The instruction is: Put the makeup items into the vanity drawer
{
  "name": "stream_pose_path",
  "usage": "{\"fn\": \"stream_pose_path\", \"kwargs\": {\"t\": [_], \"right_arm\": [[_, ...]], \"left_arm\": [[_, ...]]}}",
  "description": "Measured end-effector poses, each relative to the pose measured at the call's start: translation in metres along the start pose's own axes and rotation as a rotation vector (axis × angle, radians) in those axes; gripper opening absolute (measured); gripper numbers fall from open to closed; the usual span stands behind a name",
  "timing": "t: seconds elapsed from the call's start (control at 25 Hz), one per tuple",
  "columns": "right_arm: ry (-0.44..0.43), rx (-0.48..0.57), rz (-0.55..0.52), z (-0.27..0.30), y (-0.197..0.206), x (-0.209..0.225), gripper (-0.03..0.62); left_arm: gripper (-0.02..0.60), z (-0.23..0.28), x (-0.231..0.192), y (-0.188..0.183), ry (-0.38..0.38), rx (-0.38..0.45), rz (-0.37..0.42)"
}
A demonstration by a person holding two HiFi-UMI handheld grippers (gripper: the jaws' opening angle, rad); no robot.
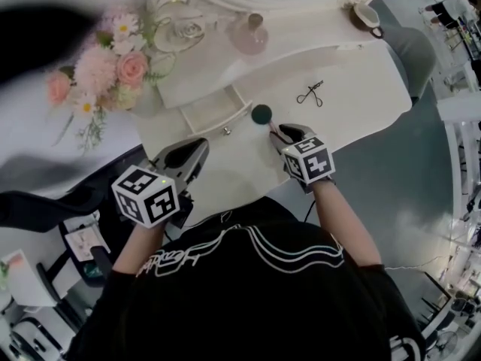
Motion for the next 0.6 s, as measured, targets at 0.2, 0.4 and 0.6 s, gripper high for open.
{"fn": "stream_pose_path", "kwargs": {"t": [0.2, 0.4, 0.6], "right_arm": [[0.013, -0.011, -0.001, 0.0012, 0.0011, 0.0022, 0.109], [0.037, -0.012, 0.006, 0.0005, 0.0021, 0.0057, 0.067], [0.038, -0.001, 0.032, -0.0007, 0.0033, 0.0082, 0.066]], "left_arm": [[0.023, 0.0014, -0.0025, -0.0006, -0.001, 0.009, -0.018], [0.023, 0.0011, -0.0042, -0.0004, -0.01, 0.014, -0.038], [0.023, 0.0006, -0.0074, 0.001, -0.038, 0.001, -0.048]]}}
Point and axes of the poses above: the fingertips, and each gripper's own axes: z forward along the fingers, x to its right, y out of its underside, the point moved 7 cm from there along -z, backward along the fingers, and after that the axes turned 12 degrees about -z, right-handed, at the moved point
